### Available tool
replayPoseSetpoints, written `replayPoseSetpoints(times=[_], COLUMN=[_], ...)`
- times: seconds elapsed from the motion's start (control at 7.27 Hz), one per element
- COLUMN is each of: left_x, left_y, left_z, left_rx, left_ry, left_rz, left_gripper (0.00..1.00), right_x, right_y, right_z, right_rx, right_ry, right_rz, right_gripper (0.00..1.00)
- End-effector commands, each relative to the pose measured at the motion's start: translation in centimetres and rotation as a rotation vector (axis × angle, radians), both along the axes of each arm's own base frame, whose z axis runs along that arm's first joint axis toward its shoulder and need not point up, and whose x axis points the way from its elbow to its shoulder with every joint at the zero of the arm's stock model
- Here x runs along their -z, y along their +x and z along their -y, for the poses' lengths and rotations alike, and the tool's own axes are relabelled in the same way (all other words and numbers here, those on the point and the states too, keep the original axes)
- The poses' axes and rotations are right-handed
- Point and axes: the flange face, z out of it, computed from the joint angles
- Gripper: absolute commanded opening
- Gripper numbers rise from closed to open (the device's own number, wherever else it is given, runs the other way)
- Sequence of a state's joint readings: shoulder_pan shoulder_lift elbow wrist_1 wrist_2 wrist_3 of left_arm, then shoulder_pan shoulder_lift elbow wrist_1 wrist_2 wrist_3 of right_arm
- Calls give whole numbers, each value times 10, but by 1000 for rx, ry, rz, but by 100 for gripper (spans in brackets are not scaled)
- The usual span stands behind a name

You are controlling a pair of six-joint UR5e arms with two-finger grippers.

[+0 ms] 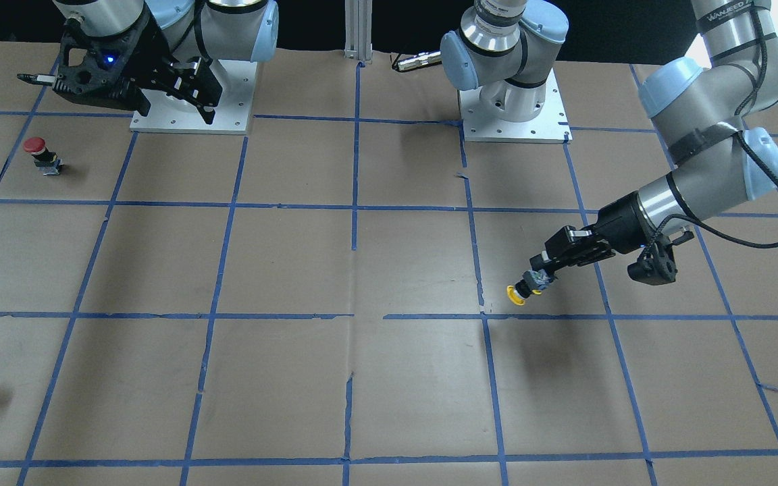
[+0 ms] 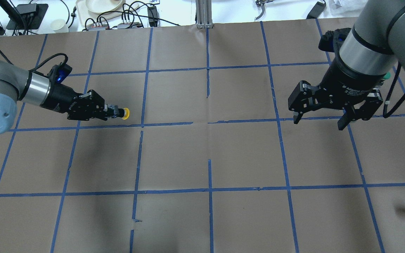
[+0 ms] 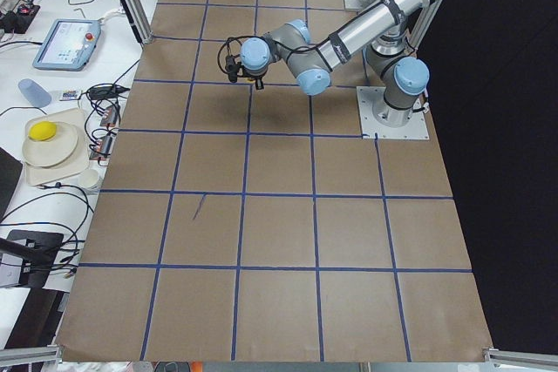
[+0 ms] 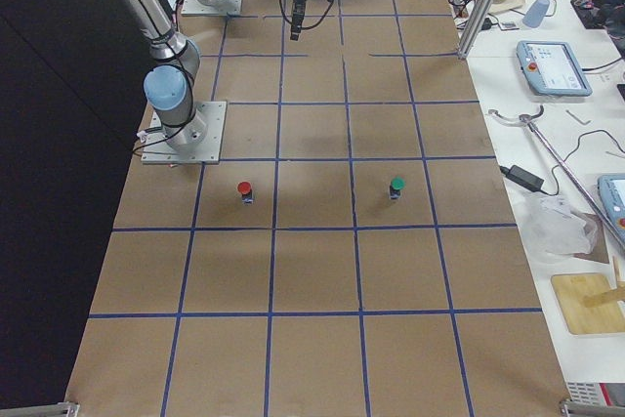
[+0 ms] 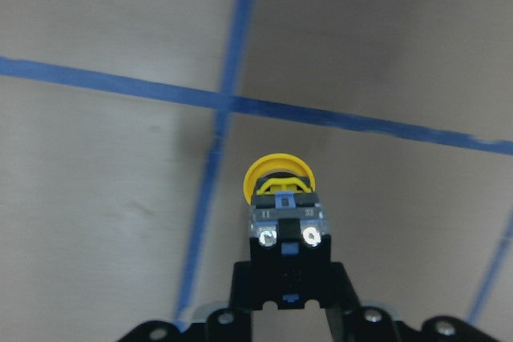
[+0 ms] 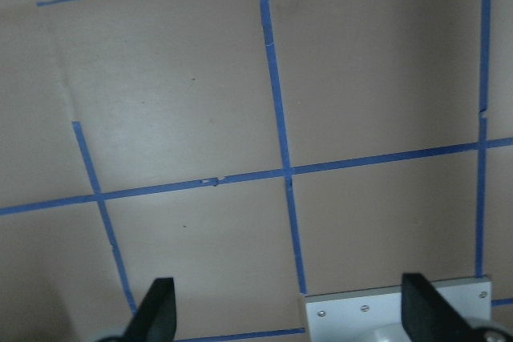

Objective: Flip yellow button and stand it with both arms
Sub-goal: 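Lift the yellow button with the left gripper and raise it toward the right gripper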

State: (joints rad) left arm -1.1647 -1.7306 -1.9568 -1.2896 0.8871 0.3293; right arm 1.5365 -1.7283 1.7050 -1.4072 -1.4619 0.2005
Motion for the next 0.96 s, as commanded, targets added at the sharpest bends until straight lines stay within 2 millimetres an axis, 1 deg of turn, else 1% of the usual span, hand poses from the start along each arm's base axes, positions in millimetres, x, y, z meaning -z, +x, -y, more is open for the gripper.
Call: replayPoseSetpoints(times=[0.0, 0.14, 0.28, 0.41, 0.55, 0.69, 0.83], left_x=[-8, -9, -17, -25, -29, -31, -43], left_y=[-57, -84, -109, -127, -147, -178, -196], left_z=[1, -4, -5, -7, -9, -12, -12], left_rx=[-46, -66, -73, -72, -58, -24, 25], left_ry=[-83, -101, -125, -141, -157, -167, -242], left_rz=[-350, -507, -639, -723, -797, -885, -948], left_gripper=[8, 8, 8, 8, 8, 8, 8], right_x=[6, 8, -11, -21, -30, -39, -44], right_y=[18, 24, 31, 25, 13, 0, -3], right_z=[36, 56, 64, 79, 90, 96, 97], right_rx=[270, 367, 427, 499, 586, 638, 651], right_ry=[14, 30, 20, 36, 67, 74, 77], right_rz=[172, 252, 324, 405, 546, 635, 691], right_gripper=[100, 100, 100, 100, 100, 100, 100])
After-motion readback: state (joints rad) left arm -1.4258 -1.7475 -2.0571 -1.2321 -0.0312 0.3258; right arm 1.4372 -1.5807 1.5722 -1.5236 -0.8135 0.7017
